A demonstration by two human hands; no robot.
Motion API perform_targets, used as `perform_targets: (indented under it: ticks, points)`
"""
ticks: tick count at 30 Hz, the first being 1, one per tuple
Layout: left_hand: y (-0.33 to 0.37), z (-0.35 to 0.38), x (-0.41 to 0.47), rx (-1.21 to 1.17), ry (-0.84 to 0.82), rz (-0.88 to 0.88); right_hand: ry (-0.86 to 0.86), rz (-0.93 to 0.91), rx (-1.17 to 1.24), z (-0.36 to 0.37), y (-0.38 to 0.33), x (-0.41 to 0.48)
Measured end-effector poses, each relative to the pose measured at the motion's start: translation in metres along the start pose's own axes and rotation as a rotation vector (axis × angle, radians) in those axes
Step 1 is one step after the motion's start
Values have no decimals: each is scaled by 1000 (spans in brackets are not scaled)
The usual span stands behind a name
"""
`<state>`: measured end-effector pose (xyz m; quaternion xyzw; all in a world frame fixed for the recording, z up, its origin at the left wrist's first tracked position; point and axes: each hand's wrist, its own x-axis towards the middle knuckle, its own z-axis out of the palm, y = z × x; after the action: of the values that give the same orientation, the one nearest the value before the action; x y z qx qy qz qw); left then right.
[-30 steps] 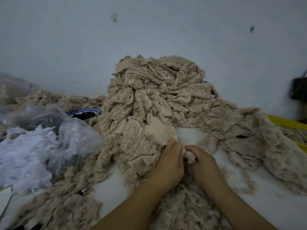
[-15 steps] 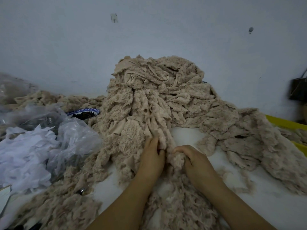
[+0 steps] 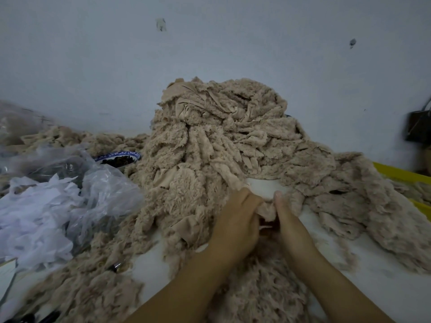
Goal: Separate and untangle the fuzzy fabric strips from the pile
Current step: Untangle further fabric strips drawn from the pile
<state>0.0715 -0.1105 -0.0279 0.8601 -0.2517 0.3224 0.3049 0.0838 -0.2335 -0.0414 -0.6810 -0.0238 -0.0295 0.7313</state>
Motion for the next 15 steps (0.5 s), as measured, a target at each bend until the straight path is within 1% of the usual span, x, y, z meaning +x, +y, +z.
perform_targets:
  ticks: [2,4,5,7,9,10,11,12,13,15]
  points:
    - [8,2,-1,-12,-80,86,-62,146,201,1,1,-2]
    - [16,4,-2,-67,-123,172,-169,187,279,-8,-3,-4]
    - [20,6,-3,-94,-139,206,-187,198,326,-16,-3,-2]
    - [30,11,-3,-128,-197,248,-189,249,424,-30,-2,1]
    - [39,16,-6,-157,-284,307,-189,294,453,-33,-5,-1]
    - [42,19,-7,-155,-289,351,-169,302,467,-33,-6,0]
    - [41,21,-8,-152,-258,360,-148,288,478,-32,-5,2]
    - [38,20,-8,-149,-209,317,-137,268,502,-29,-8,1]
    - [32,19,-7,-135,-154,230,-102,239,504,-28,-9,2]
    - [13,12,-6,-139,-67,-21,-16,131,441,-26,-8,4]
